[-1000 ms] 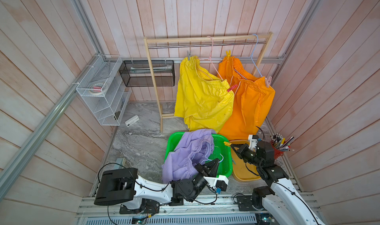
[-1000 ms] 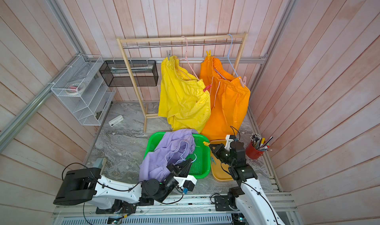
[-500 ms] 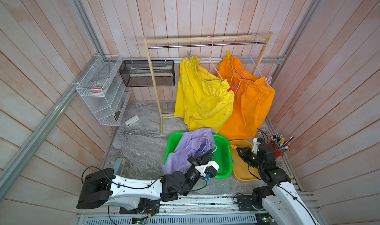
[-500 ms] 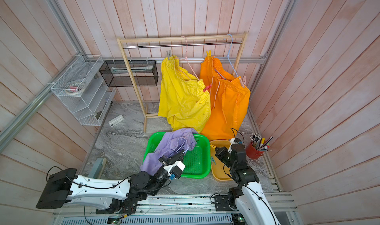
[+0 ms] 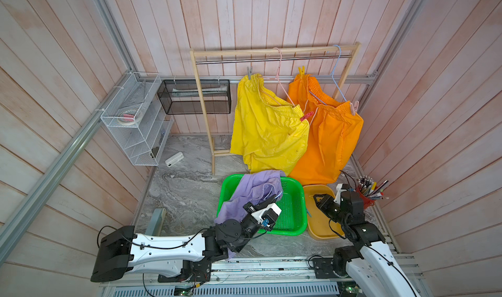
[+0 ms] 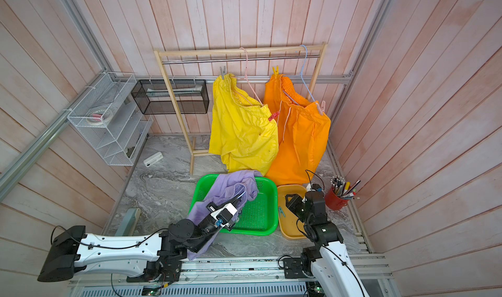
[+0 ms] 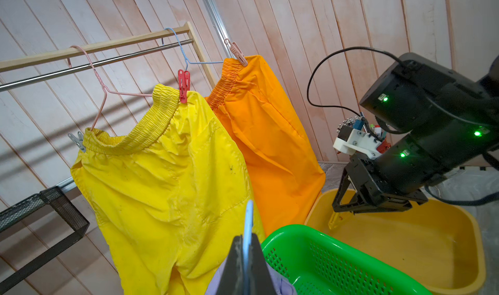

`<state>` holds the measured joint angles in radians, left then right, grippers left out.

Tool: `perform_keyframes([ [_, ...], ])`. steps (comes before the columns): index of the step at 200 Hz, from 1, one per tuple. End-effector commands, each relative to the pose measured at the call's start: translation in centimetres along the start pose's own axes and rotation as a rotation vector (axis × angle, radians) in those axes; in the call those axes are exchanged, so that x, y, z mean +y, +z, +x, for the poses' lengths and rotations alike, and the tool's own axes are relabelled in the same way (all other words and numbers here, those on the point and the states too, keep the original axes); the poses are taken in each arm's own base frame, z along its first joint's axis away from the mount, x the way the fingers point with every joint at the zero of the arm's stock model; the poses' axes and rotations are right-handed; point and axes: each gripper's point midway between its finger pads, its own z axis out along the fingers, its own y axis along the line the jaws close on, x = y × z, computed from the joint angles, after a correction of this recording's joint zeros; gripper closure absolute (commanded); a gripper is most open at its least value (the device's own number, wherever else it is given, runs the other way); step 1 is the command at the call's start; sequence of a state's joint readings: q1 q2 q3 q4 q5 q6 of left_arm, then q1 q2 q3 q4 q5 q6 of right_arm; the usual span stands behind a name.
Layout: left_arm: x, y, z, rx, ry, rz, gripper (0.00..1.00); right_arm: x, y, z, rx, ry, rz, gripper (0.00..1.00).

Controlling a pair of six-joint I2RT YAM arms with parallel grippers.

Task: Remove the clothespins securing shorts to the hanger
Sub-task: Place the clothespin in the storage box.

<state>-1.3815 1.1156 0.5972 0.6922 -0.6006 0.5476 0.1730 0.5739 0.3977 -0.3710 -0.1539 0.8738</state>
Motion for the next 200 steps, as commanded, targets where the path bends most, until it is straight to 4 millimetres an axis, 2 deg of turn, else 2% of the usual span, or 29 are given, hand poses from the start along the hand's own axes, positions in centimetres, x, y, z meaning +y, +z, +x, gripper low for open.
perform_keyframes([
  [1,0.9,0.2,-1.5,-0.021,-0.063,0.005,1.0,0.3,-0.3,-0.5,-0.016,-0.022,-0.005,0.5],
  [20,1.1,0.3,-1.5,-0.014,-0.08,0.008,1.0,0.4,-0.4,-0.6,-0.019,-0.032,-0.003,0.44],
  [52,1.9,0.5,-1.5,-0.013,-0.12,0.01,1.0,1.5,-1.0,-1.1,-0.041,-0.064,-0.048,0.42],
  [81,2.8,0.7,-1.9,-0.018,-0.169,0.014,1.0,5.0,-2.6,-1.6,-0.072,-0.119,-0.22,0.42],
  [104,3.7,0.8,-2.3,-0.034,-0.204,0.011,1.0,9.0,-5.1,-1.7,-0.091,-0.175,-0.428,0.42],
  [126,4.5,1.1,-2.5,-0.05,-0.237,0.004,1.0,11.8,-7.3,-1.6,-0.095,-0.191,-0.588,0.43],
  [157,5.4,1.7,-3.1,-0.077,-0.272,0.006,1.0,14.6,-9.0,-1.1,-0.046,-0.187,-0.749,0.46],
  [200,6.7,3.0,-4.0,-0.12,-0.311,0.014,1.0,17.1,-9.5,-0.2,0.024,-0.217,-0.846,0.5],
])
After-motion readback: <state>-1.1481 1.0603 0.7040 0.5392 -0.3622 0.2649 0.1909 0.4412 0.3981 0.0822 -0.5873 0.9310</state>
